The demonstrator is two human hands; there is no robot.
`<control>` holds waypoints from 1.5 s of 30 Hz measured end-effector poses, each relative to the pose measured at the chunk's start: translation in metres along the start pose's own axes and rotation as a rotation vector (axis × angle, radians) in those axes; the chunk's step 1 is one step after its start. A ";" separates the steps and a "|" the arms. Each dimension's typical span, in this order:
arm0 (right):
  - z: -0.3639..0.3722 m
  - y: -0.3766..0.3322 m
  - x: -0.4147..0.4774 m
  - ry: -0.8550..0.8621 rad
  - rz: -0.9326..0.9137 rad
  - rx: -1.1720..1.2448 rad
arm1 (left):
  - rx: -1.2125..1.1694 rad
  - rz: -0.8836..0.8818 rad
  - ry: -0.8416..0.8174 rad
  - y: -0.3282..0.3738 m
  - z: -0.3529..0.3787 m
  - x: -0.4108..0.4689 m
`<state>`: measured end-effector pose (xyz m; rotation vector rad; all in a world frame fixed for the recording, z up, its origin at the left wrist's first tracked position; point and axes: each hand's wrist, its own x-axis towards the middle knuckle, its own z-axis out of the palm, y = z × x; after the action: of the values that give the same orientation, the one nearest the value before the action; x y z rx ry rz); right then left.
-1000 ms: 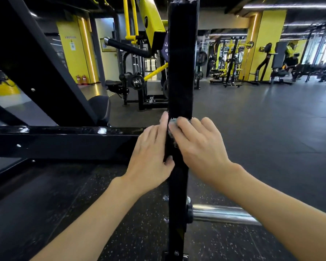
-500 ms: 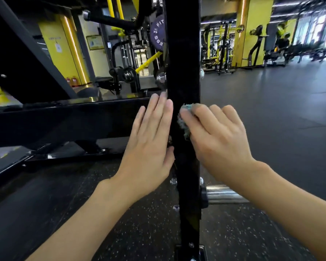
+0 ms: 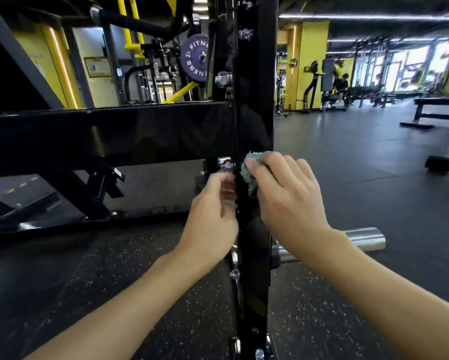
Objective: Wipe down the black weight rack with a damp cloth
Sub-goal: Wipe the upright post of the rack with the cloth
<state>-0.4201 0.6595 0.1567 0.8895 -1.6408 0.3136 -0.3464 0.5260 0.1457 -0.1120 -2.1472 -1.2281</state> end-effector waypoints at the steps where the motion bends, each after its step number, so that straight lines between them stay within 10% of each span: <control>1: 0.002 -0.004 -0.010 -0.033 -0.048 0.004 | -0.014 -0.014 0.015 0.000 0.001 0.000; 4: 0.001 -0.005 -0.039 -0.186 -0.278 -0.034 | -0.045 -0.071 0.067 -0.001 0.003 0.003; 9: 0.003 -0.010 -0.027 -0.107 -0.079 0.028 | -0.151 -0.171 0.125 -0.001 0.012 0.002; 40: 0.002 -0.007 -0.093 -0.362 -0.385 0.076 | -0.099 -0.444 0.092 -0.020 0.024 -0.033; 45: 0.004 -0.006 -0.081 -0.264 -0.211 0.078 | -0.153 -0.500 0.079 -0.030 0.027 -0.034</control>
<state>-0.4161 0.6837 0.0788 1.1932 -1.7653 0.1170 -0.3444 0.5383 0.0948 0.4269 -2.0749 -1.6439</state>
